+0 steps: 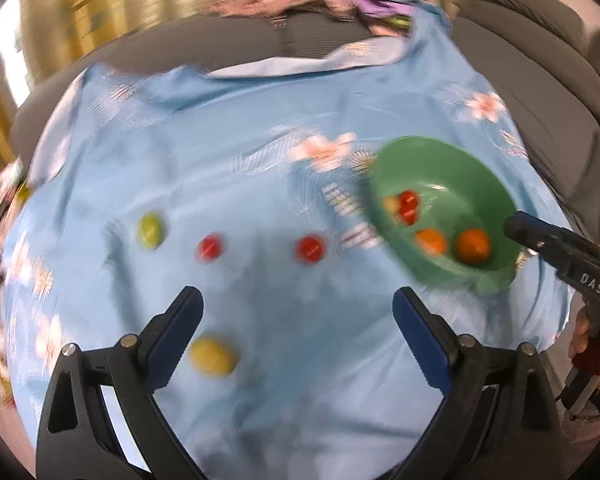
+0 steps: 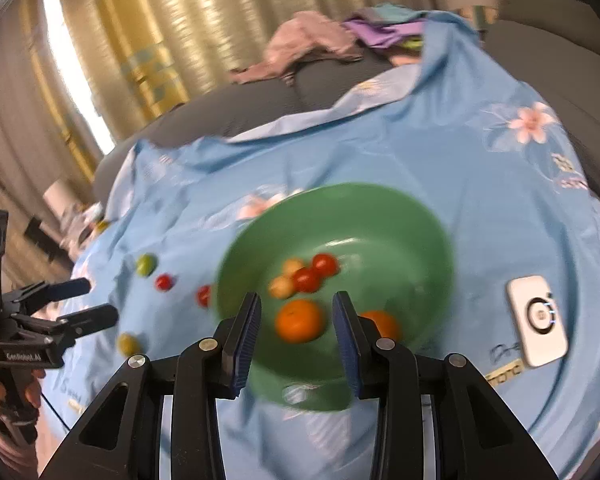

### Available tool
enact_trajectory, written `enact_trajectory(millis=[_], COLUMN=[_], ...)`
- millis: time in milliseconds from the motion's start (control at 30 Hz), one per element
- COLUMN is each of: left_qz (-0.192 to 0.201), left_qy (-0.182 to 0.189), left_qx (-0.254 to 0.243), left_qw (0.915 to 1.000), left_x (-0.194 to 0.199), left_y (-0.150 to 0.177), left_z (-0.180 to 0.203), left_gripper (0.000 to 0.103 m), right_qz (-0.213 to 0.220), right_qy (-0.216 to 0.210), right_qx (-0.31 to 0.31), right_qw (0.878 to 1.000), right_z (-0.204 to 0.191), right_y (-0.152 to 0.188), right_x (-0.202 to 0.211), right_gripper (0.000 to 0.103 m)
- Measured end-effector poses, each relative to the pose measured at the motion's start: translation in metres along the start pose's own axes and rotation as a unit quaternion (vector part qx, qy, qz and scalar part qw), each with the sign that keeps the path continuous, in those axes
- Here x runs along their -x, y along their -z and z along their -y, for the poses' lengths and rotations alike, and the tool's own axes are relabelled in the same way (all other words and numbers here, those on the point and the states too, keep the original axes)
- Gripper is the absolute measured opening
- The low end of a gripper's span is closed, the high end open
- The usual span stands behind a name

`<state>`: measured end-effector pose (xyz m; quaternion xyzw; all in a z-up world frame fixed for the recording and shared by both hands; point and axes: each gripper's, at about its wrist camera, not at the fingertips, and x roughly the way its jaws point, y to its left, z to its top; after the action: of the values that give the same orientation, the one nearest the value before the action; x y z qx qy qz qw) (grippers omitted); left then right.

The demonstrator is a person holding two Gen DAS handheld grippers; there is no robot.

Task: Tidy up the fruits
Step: 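Move the right gripper to another red cherry tomato and grasp it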

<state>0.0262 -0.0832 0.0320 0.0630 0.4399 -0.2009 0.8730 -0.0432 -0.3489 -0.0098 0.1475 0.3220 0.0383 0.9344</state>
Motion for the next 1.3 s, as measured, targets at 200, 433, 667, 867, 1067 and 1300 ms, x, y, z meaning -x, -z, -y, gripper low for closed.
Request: enact_trajectory(millis=[200,433,667,867,1067,1300], left_qz=[0.002,0.034,0.038,0.033,0.032,0.013], left_qy=[-0.034,-0.071,-0.073,-0.038,0.009,0.034], left_qx=[0.065,0.119,0.152,0.143,0.119,0.084], left_qw=[0.9973,0.9898,0.985,0.9884,0.9924,0.9958], left_x=[0.034,0.086,0.093,0.073,0.041,-0.002], left_y=[0.051,0.09,0.113,0.111,0.092,0.062], left_z=[-0.047,-0.082,-0.111,-0.113,-0.103,-0.092], left_gripper=[0.096,0.096,0.096,0.096,0.096,0.095], right_qz=[-0.018,-0.05,-0.08,-0.1,-0.111,-0.126], right_qy=[-0.048,-0.089,-0.116,-0.092,-0.047,-0.025], right_qx=[0.046,0.094,0.12,0.113,0.117,0.134], right_qw=[0.998,0.99,0.983,0.984,0.986,0.983], right_z=[-0.047,-0.102,-0.144,-0.145,-0.133,-0.129], right_y=[0.009,0.015,0.025,0.037,0.036,0.029], right_x=[-0.006,-0.018,-0.036,-0.05,-0.058,-0.088], right_gripper=[0.037,0.037,0.037,0.037,0.037,0.037])
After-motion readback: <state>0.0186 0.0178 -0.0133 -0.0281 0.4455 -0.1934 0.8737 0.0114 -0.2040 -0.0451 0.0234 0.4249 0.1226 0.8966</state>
